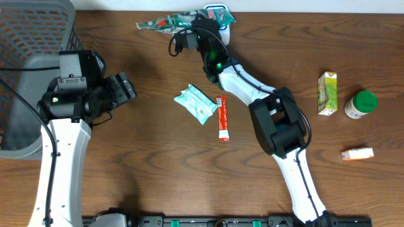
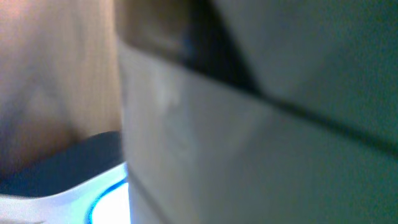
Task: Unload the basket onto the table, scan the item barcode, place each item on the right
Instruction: 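Hold the 3M package barcode under the white scanner with the right gripper, then carry the package to the right side and set it down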
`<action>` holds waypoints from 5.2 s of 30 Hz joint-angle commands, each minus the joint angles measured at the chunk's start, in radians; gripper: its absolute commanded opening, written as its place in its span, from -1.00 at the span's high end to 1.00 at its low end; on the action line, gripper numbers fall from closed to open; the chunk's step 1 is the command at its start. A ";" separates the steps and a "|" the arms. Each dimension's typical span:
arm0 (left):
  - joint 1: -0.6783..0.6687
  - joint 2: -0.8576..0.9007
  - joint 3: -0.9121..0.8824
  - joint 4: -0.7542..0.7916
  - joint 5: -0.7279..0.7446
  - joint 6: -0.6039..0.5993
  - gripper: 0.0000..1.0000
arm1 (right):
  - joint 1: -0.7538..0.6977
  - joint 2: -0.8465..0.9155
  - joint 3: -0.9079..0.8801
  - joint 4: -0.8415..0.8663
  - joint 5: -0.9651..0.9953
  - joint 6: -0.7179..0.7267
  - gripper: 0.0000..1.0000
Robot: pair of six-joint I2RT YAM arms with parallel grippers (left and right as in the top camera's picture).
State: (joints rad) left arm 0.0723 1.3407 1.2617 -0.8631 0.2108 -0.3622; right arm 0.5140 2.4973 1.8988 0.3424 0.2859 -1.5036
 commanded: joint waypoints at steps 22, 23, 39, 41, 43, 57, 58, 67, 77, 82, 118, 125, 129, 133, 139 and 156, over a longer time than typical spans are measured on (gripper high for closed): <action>0.006 0.005 0.003 0.000 0.005 0.009 -0.70 | -0.033 -0.431 0.015 -0.514 0.019 0.830 0.98; 0.006 0.005 0.003 0.000 0.005 0.009 -0.70 | -0.036 -0.467 0.015 -0.587 0.018 0.894 0.98; 0.006 0.005 0.003 0.000 0.005 0.009 -0.70 | -0.270 -0.663 -0.238 -1.664 -0.213 1.466 0.97; 0.006 0.005 0.003 0.000 0.005 0.010 -0.70 | -0.299 -0.663 -0.333 -1.616 -0.212 1.466 0.97; 0.006 0.005 0.003 0.000 0.005 0.009 -0.70 | -0.329 -0.663 -0.416 -1.556 -0.212 1.467 0.98; 0.006 0.005 0.003 0.000 0.005 0.010 -0.70 | -0.506 -0.663 -0.527 -1.436 -0.205 1.461 -0.99; 0.006 0.005 0.003 0.000 0.005 0.010 -0.70 | -0.508 -0.663 -0.513 -1.436 -0.204 1.461 -0.98; 0.006 0.005 0.003 0.000 0.005 0.009 -0.70 | -0.509 -0.663 -0.468 -1.433 0.049 1.462 -0.99; 0.006 0.005 0.003 0.000 0.005 0.009 -0.71 | -0.507 -0.663 -0.468 -1.434 0.046 1.462 -0.99; 0.006 0.005 0.003 0.000 0.005 0.009 -0.71 | -0.507 -0.663 -0.468 -1.434 0.046 1.462 -0.98; 0.006 0.005 0.003 0.000 0.005 0.009 -0.70 | -0.506 -0.663 -0.468 -1.433 0.046 1.462 -0.98; 0.006 0.005 0.003 0.000 0.005 0.010 -0.70 | -0.506 -0.663 -0.468 -1.434 0.046 1.462 -0.98; 0.006 0.005 0.003 0.000 0.005 0.010 -0.71 | -0.506 -0.663 -0.468 -1.434 0.046 1.462 -0.98; 0.006 0.005 0.003 0.000 0.005 0.009 -0.70 | -0.506 -0.663 -0.468 -1.434 0.046 1.462 -0.99; 0.006 0.005 0.003 0.000 0.005 0.010 -0.71 | -0.507 -0.663 -0.468 -1.433 0.046 1.462 -0.99; 0.006 0.005 0.003 0.000 0.005 0.010 -0.70 | -0.507 -0.663 -0.468 -1.434 0.046 1.462 -0.99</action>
State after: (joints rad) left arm 0.0723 1.3411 1.2617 -0.8631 0.2111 -0.3622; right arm 0.0113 1.8420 1.4139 -1.0904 0.3119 -0.0467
